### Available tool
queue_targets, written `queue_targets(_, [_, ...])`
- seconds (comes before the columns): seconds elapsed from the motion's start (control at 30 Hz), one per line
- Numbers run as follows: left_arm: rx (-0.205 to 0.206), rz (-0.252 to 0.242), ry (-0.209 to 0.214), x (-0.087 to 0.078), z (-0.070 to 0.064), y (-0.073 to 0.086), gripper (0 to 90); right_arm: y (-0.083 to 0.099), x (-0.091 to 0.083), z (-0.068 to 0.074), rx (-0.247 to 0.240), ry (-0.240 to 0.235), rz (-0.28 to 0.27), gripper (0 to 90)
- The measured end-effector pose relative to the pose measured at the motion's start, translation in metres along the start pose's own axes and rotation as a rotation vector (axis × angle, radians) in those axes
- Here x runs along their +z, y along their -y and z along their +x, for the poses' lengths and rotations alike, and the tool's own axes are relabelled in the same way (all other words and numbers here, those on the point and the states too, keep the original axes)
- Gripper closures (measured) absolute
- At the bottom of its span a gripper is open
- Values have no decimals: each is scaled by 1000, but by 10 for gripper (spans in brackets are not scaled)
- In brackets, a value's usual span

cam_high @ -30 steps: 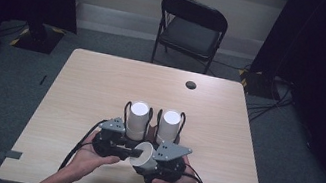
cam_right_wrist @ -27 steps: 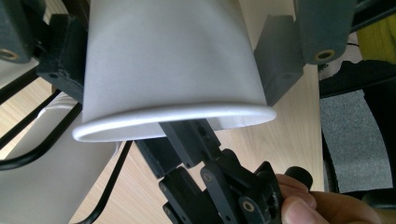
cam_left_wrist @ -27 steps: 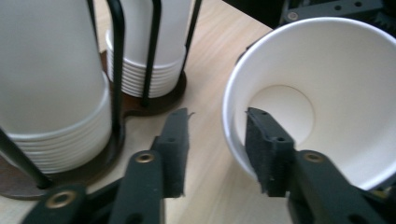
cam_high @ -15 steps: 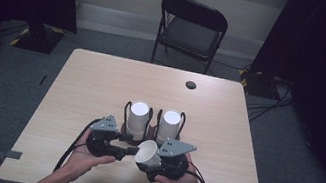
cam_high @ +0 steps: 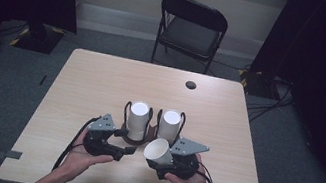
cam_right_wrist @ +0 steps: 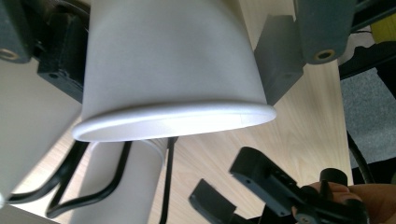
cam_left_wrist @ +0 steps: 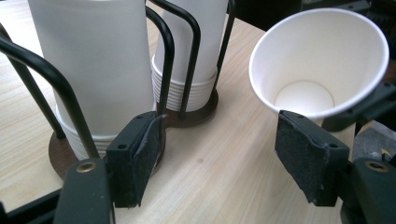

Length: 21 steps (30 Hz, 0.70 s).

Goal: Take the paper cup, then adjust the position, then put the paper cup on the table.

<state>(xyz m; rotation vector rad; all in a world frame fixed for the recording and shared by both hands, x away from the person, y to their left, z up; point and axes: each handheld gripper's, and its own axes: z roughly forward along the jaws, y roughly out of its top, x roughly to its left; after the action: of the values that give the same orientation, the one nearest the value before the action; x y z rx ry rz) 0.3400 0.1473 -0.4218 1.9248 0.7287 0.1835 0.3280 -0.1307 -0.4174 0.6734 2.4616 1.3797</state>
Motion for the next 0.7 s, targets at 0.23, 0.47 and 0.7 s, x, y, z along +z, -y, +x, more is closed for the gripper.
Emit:
queue_targets(0.23, [-13, 1, -26, -1, 3, 3, 255, 5, -11, -10, 30, 54, -9, 248])
queue_targets(0.47, [-6, -3, -46, 1, 3, 4, 240, 8, -22, -20, 67, 79, -38, 249])
queue_targets(0.7, [-12, 2, -69, 0, 7, 4, 231, 9, -31, -27, 90, 111, -53, 252])
